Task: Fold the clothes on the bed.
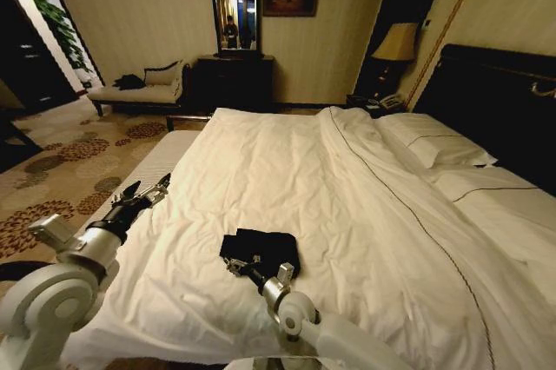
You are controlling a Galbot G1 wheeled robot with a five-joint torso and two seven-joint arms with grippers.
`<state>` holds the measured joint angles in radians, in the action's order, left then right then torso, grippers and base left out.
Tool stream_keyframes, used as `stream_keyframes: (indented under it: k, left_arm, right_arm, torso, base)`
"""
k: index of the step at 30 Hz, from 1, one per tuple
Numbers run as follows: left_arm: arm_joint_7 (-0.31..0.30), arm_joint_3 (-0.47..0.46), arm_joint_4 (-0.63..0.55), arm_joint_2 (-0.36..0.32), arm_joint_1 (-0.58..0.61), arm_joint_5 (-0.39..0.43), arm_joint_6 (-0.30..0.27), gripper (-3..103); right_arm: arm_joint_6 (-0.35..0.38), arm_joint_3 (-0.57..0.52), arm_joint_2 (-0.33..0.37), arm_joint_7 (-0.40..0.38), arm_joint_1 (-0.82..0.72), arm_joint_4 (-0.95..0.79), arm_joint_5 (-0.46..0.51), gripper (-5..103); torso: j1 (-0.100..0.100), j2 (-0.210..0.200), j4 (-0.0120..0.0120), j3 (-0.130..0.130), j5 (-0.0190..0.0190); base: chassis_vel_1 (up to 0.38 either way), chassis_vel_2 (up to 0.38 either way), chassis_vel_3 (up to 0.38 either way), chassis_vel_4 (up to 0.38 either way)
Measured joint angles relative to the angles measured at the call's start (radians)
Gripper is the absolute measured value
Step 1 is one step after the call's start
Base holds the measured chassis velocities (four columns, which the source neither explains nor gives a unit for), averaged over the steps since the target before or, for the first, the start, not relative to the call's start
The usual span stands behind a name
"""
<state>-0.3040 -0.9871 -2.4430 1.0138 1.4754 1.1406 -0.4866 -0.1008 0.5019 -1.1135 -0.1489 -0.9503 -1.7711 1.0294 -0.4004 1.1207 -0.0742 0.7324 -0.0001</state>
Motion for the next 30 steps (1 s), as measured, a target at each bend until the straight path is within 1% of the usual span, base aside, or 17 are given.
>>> stream_keyframes:
  k: [3,7,10,12,13,16,17,19,21,23,24,28,30]
  left_arm:
    - [0.0,-0.007,-0.001,0.0,0.0,0.0,0.0,100]
    - [0.0,-0.018,0.001,-0.001,0.0,0.004,0.0,100]
    - [0.0,-0.024,0.005,-0.003,0.0,0.005,0.002,100]
    - [0.0,-0.023,0.007,-0.001,0.0,0.005,0.002,100]
    - [0.0,-0.023,0.007,-0.001,0.0,0.005,0.002,100]
    - [-0.001,-0.013,0.006,0.003,0.0,-0.001,0.002,100]
    - [-0.001,-0.01,0.005,0.003,0.0,-0.004,0.002,100]
    - [-0.001,-0.009,0.004,0.004,0.0,-0.006,0.002,100]
    - [-0.001,-0.009,0.001,0.004,0.002,-0.007,0.002,100]
    - [-0.001,-0.015,-0.004,0.004,0.008,-0.008,0.002,100]
    - [-0.001,-0.015,-0.004,0.004,0.008,-0.008,0.002,100]
    - [-0.002,-0.045,-0.012,0.004,0.023,-0.005,0.001,100]
    - [-0.002,-0.052,-0.014,0.004,0.025,-0.002,0.002,100]
  right_arm:
    - [-0.002,0.023,0.008,0.015,0.003,-0.004,-0.011,100]
    - [-0.029,0.026,0.021,0.045,-0.003,-0.025,-0.03,100]
    - [-0.058,-0.029,0.028,0.09,0.0,-0.036,-0.002,100]
    - [-0.071,-0.076,0.009,0.096,0.019,-0.01,0.049,100]
    - [-0.071,-0.076,0.009,0.096,0.019,-0.01,0.049,100]
    - [-0.074,-0.121,-0.047,0.037,0.058,0.063,0.12,100]
    - [-0.072,-0.124,-0.064,0.024,0.07,0.089,0.127,100]
    - [-0.067,-0.123,-0.076,0.016,0.078,0.108,0.13,100]
    - [-0.054,-0.1,-0.1,-0.002,0.1,0.143,0.134,100]
    - [-0.037,-0.055,-0.127,-0.021,0.128,0.185,0.134,100]
    - [-0.037,-0.055,-0.127,-0.021,0.128,0.185,0.134,100]
    - [-0.003,0.021,-0.166,-0.054,0.165,0.22,0.129,100]
    - [0.003,0.037,-0.171,-0.057,0.171,0.222,0.127,100]
  torso:
    - [0.0,0.0,0.0,0.0,0.0001]
    - [0.0,0.0,0.0,0.0,0.0002]
    - [0.0,0.0,-0.0002,0.0,0.0001]
    - [0.0,0.0,-0.0002,0.0,0.0]
    - [0.0,0.0,-0.0002,0.0,0.0]
    - [0.0,0.0,0.0,0.0,0.0]
    - [0.0,0.0,0.0,0.0,0.0001]
    - [0.0,0.0,0.0,0.0,0.0001]
    - [0.0,0.0,-0.0002,0.0,-0.0001]
    - [0.0,0.0,0.0001,0.0,0.0001]
    - [0.0,0.0,0.0001,0.0,0.0001]
    - [0.0,0.0,0.0001,0.0,-0.0001]
    - [0.0,0.0,0.0001,0.0,-0.0001]
  base:
    - [0.0,0.0,0.0,0.0]
    - [0.0,0.0,0.0,0.0]
    - [0.0,0.0,0.0,0.0]
    - [0.0,0.0,0.0,0.0]
    - [0.0,0.0,0.0,0.0]
    - [0.0,0.0,0.0,0.0]
    - [0.0,0.0,0.0,0.0]
    - [0.0,0.0,0.0,0.0]
    - [0.0,0.0,0.0,0.0]
    - [0.0,0.0,0.0,0.0]
    - [0.0,0.0,0.0,0.0]
    - [0.0,0.0,0.0,0.0]
    - [0.0,0.0,0.0,0.0]
